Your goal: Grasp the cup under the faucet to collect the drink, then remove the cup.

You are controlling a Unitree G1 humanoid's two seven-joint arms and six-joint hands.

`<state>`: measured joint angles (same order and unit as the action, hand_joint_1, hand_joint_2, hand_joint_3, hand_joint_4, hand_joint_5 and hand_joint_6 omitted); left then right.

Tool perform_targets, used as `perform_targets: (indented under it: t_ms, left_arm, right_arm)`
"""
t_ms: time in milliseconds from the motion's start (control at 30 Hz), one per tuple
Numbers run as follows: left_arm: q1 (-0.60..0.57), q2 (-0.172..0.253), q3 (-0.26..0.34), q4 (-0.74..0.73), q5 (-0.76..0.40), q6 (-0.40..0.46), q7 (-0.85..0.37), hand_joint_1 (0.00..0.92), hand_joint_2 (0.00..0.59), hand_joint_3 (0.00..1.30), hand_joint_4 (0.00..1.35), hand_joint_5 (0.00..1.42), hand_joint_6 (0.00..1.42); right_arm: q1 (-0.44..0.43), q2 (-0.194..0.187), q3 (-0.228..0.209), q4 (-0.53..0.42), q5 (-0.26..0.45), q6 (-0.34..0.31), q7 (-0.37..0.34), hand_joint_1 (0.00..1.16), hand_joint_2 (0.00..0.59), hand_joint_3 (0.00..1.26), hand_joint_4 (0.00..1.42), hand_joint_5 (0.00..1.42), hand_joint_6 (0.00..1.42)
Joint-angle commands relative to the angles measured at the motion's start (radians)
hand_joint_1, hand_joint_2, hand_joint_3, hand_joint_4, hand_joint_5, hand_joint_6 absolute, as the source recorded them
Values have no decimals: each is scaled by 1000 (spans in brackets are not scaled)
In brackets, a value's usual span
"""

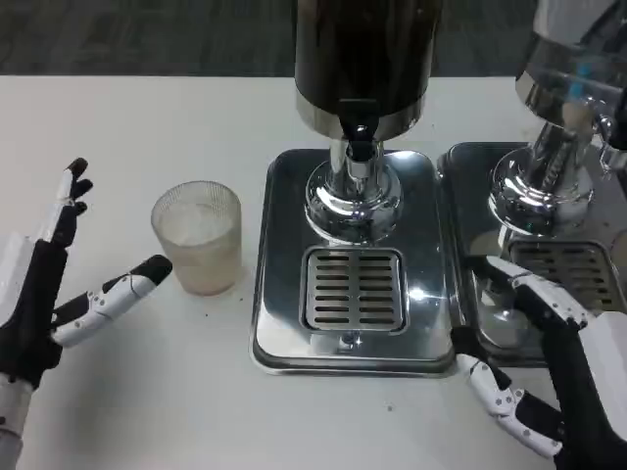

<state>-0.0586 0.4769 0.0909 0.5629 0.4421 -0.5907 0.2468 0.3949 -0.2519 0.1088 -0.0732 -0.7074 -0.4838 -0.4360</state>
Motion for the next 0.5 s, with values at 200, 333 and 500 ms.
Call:
perform_targets:
  t_ms: [200, 333, 500]
  left_arm:
    - [-85, 34, -34, 157, -13, -42, 26, 197, 26, 11, 24, 185, 184]
    - [-117, 39, -54, 208, -9, -49, 23, 212, 23, 22, 43, 202, 203]
    - [-150, 43, -79, 254, -8, -54, 20, 245, 30, 39, 61, 229, 224]
  right_arm:
    - [-18, 13, 18, 3, -11, 2, -13, 411, 397, 322, 323, 312, 420]
    - [-25, 15, 27, 4, -13, 2, -13, 411, 397, 333, 332, 314, 422]
    - [-28, 14, 34, 0, -16, 2, -13, 411, 397, 342, 332, 316, 427]
